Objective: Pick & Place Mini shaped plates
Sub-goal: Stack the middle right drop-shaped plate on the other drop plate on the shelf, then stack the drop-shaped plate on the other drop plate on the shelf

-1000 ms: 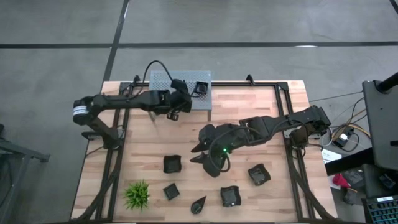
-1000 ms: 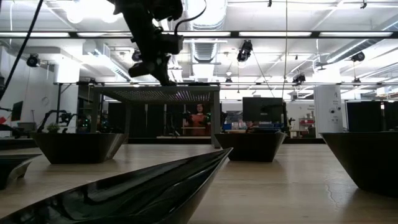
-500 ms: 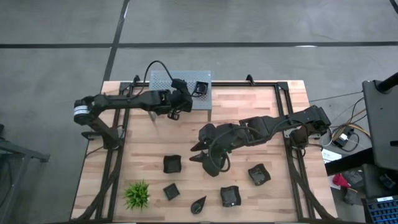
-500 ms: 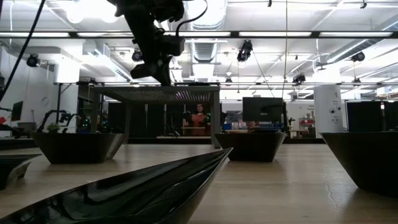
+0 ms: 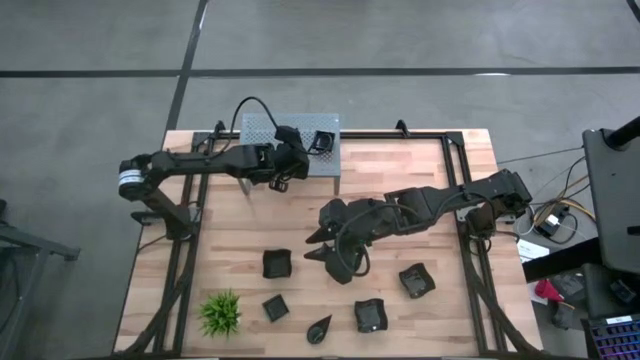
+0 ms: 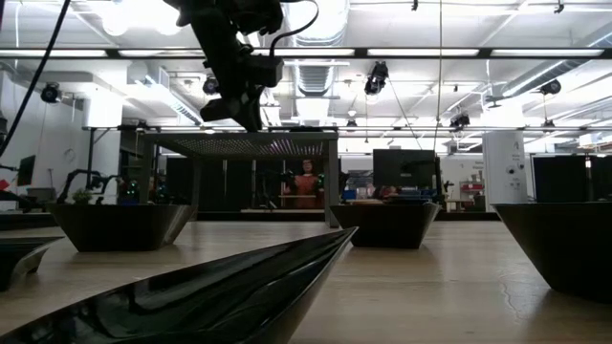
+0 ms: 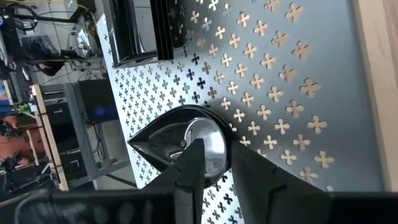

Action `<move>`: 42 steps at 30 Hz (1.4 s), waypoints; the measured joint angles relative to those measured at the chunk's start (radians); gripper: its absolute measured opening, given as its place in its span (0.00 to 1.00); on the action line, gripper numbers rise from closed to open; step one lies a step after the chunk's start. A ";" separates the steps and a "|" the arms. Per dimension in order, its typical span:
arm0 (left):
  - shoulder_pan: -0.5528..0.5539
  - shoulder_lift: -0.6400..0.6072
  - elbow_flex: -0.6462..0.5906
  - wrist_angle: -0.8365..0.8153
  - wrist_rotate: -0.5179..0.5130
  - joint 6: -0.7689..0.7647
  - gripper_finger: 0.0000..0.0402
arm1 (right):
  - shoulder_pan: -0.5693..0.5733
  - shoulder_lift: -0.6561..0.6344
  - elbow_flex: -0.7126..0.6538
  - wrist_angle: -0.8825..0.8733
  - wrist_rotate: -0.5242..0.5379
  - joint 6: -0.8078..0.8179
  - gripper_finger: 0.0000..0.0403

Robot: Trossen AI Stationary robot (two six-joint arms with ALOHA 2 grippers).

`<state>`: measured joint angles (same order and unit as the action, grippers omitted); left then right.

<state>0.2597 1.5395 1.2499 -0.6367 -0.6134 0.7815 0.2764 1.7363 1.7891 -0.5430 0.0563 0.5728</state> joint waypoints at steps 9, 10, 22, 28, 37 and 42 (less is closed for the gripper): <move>0.002 -0.008 0.015 -0.001 -0.016 -0.003 0.19 | 0.000 0.000 -0.005 0.002 0.000 0.000 0.46; 0.002 -0.009 0.022 -0.001 -0.014 -0.004 0.19 | 0.000 0.000 -0.005 0.003 0.000 0.000 0.46; 0.002 -0.014 0.059 -0.100 0.050 -0.038 0.27 | 0.000 0.000 -0.007 0.003 -0.001 -0.004 0.46; 0.001 -0.070 0.081 -0.116 0.045 -0.111 0.29 | 0.002 0.000 -0.007 0.002 -0.001 -0.004 0.46; -0.004 -0.251 0.127 -0.135 0.367 -0.465 0.27 | -0.002 -0.011 -0.008 -0.004 -0.001 -0.019 0.46; -0.016 -0.314 0.124 -0.144 0.509 -0.627 0.27 | -0.008 -0.002 -0.011 -0.006 -0.004 -0.007 0.46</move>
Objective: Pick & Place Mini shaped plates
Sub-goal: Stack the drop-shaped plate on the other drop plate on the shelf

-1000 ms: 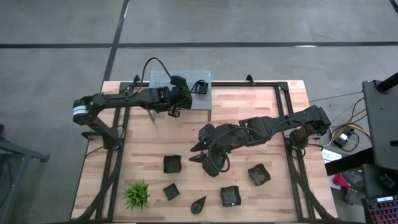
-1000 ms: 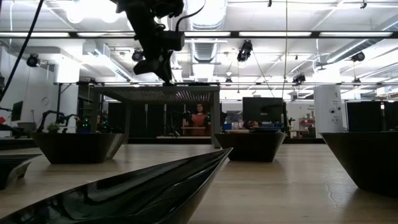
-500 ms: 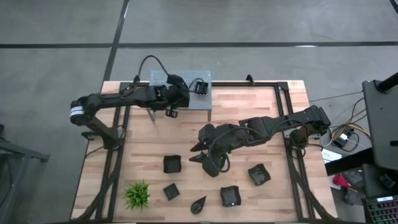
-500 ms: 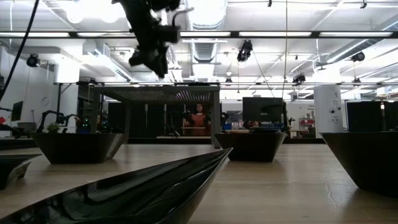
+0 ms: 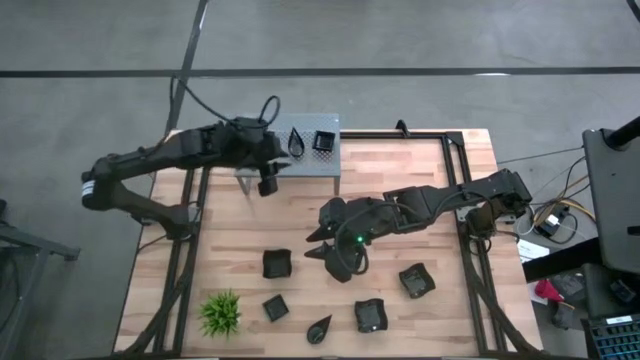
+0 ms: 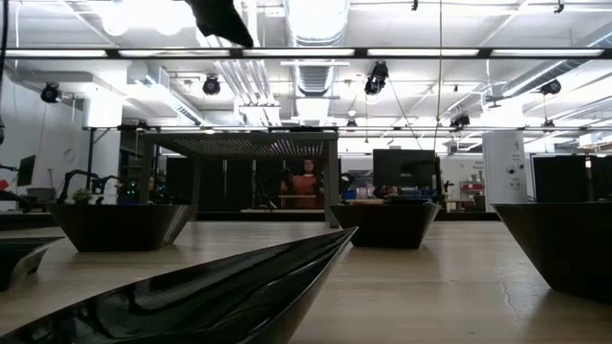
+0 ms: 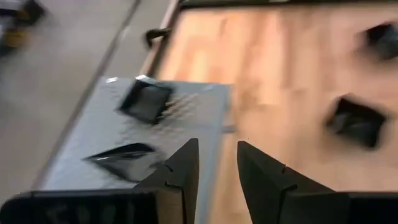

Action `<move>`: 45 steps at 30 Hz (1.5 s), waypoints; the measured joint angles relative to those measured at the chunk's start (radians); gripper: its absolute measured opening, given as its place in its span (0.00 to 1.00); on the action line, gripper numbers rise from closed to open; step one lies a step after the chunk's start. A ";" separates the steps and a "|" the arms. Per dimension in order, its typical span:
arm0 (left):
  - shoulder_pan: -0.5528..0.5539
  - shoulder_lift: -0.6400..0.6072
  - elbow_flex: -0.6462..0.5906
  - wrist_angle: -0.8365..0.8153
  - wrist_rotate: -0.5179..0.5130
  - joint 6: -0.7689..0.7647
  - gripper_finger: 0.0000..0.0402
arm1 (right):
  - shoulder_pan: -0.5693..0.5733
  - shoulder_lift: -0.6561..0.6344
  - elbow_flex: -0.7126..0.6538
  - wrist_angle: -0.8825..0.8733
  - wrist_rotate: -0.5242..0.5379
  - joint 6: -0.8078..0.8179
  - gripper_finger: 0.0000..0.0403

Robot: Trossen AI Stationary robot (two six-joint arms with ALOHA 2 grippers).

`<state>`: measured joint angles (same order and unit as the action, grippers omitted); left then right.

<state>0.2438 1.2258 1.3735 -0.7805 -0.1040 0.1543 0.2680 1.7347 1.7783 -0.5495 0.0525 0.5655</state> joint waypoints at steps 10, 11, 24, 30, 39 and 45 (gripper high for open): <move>-0.080 -0.051 -0.002 -0.015 0.331 -0.171 0.26 | -0.007 0.000 -0.002 -0.011 0.000 0.012 0.46; -0.101 -0.053 -0.002 -0.015 0.342 -0.171 0.26 | -0.007 0.000 -0.002 -0.029 -0.002 0.020 0.46; -0.588 0.009 -0.004 0.070 0.125 -0.100 0.25 | 0.117 -0.005 -0.008 -0.268 -0.160 0.113 0.46; -0.799 0.130 -0.004 0.127 -0.116 -0.022 0.25 | 0.205 -0.005 -0.019 -0.338 -0.159 0.185 0.46; -0.927 0.345 -0.005 0.182 -0.211 0.035 0.25 | 0.241 -0.005 -0.021 -0.381 -0.034 0.403 0.46; -0.981 0.465 -0.005 0.277 -0.203 0.035 0.25 | 0.247 -0.005 -0.021 -0.452 -0.023 0.509 0.46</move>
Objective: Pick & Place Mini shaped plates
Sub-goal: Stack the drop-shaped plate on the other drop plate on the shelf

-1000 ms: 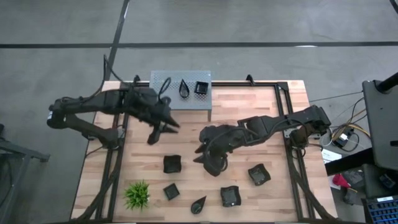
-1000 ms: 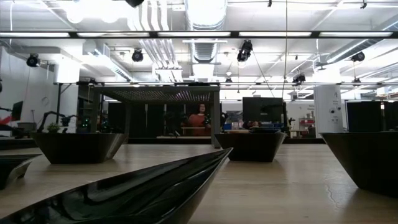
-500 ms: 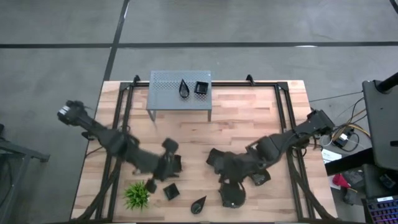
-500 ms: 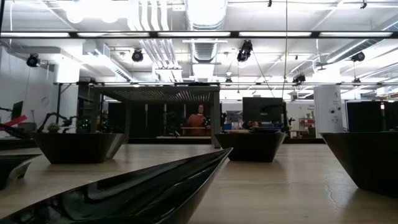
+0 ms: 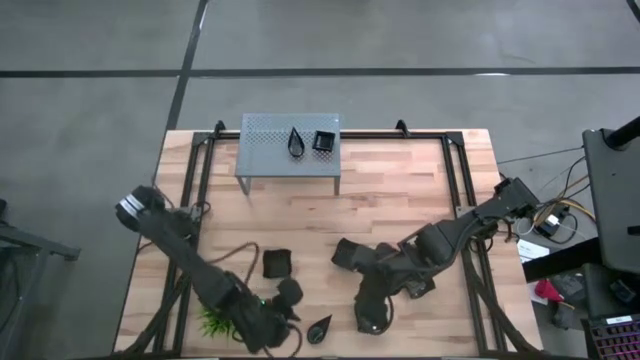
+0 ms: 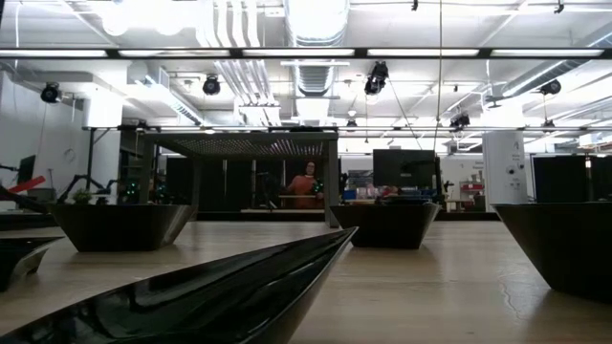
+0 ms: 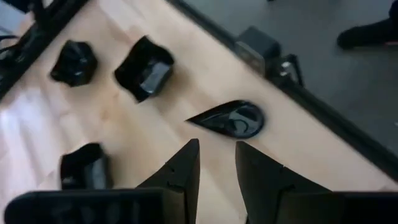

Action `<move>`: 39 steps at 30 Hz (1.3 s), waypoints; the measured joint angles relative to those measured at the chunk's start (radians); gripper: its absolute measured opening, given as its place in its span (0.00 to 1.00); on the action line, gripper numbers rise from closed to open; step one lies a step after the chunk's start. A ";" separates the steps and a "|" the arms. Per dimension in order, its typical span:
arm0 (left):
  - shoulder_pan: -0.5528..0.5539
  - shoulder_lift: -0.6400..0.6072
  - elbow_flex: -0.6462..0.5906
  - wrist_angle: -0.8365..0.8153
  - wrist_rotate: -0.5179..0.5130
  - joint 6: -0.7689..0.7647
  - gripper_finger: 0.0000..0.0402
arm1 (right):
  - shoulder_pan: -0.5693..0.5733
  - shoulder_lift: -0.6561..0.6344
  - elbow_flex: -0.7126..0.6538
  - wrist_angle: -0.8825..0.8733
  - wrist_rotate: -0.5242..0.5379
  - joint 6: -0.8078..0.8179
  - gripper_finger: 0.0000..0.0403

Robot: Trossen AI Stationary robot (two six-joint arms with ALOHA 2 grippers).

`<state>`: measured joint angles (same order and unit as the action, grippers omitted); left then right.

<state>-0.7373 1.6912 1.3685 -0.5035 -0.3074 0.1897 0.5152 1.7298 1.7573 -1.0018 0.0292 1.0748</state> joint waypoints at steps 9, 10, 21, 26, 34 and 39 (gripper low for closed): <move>-0.060 0.137 0.000 0.128 0.000 -0.032 0.25 | 0.002 0.000 -0.001 -0.043 0.001 0.047 0.46; -0.061 0.152 0.000 0.148 0.000 -0.036 0.25 | 0.002 0.000 -0.001 -0.043 0.001 0.047 0.46; -0.066 0.293 0.000 0.287 0.000 -0.057 0.25 | 0.006 0.000 -0.002 -0.041 0.000 0.057 0.46; -0.066 0.336 0.002 0.285 -0.042 -0.061 0.25 | 0.006 0.000 -0.002 -0.041 0.000 0.064 0.46; -0.066 0.386 0.002 0.292 -0.054 -0.060 0.25 | 0.006 0.000 -0.002 -0.041 0.000 0.087 0.46; -0.067 0.396 0.002 0.298 -0.104 -0.052 0.25 | 0.006 0.000 -0.002 -0.040 -0.001 0.101 0.46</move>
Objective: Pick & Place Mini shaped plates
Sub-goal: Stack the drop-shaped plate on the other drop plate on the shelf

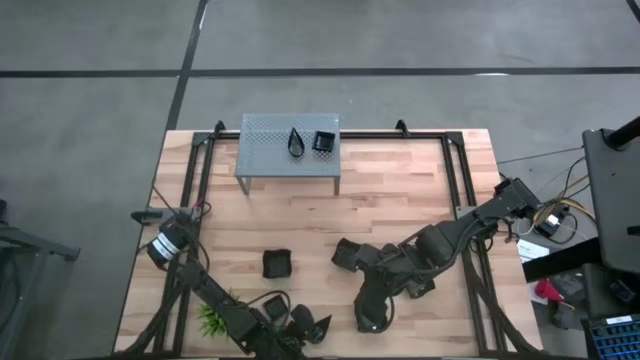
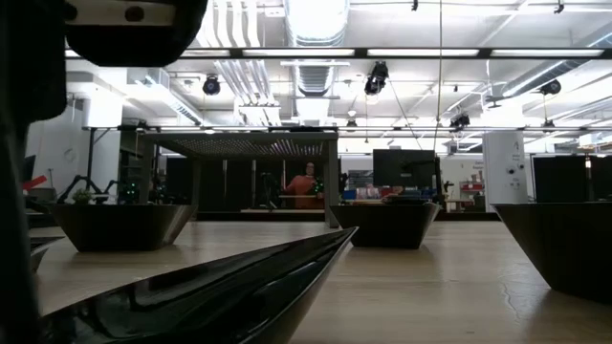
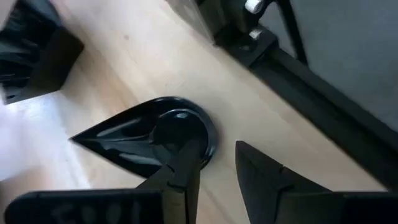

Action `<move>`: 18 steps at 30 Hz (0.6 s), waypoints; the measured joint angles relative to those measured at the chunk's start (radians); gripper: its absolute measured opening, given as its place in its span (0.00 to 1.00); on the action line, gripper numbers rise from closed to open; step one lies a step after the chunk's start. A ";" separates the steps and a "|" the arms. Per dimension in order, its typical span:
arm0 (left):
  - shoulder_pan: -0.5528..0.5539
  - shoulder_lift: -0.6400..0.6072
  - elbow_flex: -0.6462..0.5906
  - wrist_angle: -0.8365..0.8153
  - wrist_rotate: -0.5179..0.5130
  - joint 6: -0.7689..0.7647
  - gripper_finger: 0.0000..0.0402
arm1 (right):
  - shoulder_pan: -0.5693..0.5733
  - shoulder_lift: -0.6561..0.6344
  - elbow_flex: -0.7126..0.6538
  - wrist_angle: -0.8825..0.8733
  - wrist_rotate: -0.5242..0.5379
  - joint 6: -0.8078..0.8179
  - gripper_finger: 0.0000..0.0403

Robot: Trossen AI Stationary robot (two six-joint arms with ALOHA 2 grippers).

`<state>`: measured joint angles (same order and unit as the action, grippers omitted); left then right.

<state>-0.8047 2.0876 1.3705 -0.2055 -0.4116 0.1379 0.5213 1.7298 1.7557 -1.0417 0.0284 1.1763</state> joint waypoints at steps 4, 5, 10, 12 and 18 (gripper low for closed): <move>0.004 0.002 0.000 0.011 -0.029 0.019 0.25 | 0.000 0.000 0.000 0.000 0.000 0.003 0.46; 0.004 0.002 0.000 0.015 -0.030 0.026 0.25 | 0.000 0.000 0.000 0.000 0.000 0.002 0.46; 0.003 0.002 0.000 0.013 -0.023 0.039 0.25 | 0.000 0.000 0.000 -0.001 0.000 0.002 0.46; 0.003 0.002 0.000 0.013 -0.023 0.070 0.25 | 0.000 0.000 0.000 -0.001 0.000 0.002 0.46; 0.005 0.002 -0.002 -0.014 -0.063 0.207 0.25 | 0.000 0.000 0.000 0.000 0.001 0.002 0.46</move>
<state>-0.7999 2.0892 1.3689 -0.2196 -0.4742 0.3453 0.5213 1.7298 1.7557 -1.0420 0.0292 1.1786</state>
